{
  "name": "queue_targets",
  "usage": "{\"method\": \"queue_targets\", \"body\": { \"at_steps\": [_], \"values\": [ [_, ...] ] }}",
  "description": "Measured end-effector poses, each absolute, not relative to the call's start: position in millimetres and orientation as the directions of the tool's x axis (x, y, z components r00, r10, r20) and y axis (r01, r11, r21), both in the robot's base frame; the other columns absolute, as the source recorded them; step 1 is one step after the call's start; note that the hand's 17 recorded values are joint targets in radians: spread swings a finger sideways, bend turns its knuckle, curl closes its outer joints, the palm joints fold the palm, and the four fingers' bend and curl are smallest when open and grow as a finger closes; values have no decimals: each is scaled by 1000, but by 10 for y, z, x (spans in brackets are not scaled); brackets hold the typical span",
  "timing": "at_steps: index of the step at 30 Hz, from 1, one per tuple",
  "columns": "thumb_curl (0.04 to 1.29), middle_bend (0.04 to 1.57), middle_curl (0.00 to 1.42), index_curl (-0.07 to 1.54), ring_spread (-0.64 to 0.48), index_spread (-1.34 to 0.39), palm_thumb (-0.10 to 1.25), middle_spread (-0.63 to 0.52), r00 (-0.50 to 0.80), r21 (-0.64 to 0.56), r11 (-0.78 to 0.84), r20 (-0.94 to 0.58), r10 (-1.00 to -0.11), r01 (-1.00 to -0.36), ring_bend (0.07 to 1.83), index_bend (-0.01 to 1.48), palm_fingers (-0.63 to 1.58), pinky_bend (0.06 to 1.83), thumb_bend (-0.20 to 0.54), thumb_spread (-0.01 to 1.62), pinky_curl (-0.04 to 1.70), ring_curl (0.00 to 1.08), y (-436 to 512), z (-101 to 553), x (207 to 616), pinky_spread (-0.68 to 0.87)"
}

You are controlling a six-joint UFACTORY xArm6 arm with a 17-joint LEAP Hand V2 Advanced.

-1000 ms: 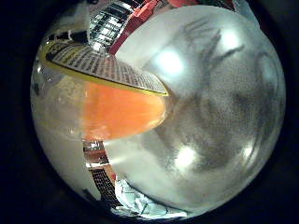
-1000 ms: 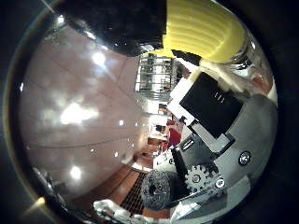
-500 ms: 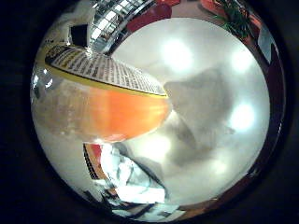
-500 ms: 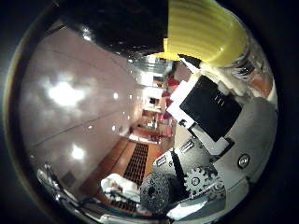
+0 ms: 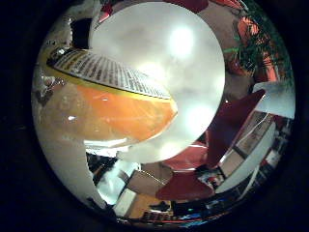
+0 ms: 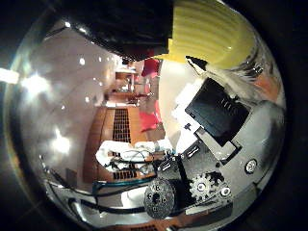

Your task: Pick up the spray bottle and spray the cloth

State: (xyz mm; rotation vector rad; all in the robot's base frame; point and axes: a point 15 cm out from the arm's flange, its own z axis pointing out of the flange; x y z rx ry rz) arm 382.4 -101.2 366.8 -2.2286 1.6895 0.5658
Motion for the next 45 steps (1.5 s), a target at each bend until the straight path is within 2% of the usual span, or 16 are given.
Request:
{"method": "queue_targets", "body": {
  "at_steps": [8, 12, 16, 27, 35, 45],
  "values": [
    [729, 1395, 643, 752, -171, -188, 1033, -94, 364, 203, -405, -208, -908, -892, 1463, 1164, 1162, 1037, -15, 976, 1357, 638, -710, 3943, 3776, -169],
    [736, 1399, 641, 755, -172, -188, 1023, -94, 432, 292, -423, -38, -901, -858, 1459, 1166, 1162, 1030, -14, 983, 1370, 638, -561, 4072, 3747, -171],
    [738, 1399, 640, 756, -174, -188, 1010, -95, 505, 346, -446, 98, -858, -825, 1458, 1168, 1160, 1028, -15, 994, 1378, 640, -274, 4161, 3682, -174],
    [745, 1409, 645, 757, -187, -185, 999, -96, 534, 497, -369, 243, -810, -786, 1427, 1187, 1147, 1040, -13, 1019, 1370, 658, 57, 3617, 3185, -177],
    [745, 1411, 647, 751, -195, -184, 1001, -97, 565, 542, -347, 309, -765, -765, 1410, 1189, 1143, 1047, -13, 1045, 1364, 683, 116, 3226, 2949, -177],
    [745, 1410, 648, 746, -198, -190, 1000, -97, 566, 540, -345, 317, -761, -768, 1396, 1192, 1143, 1049, -12, 1053, 1360, 704, 102, 3154, 2874, -178]
  ]
}}
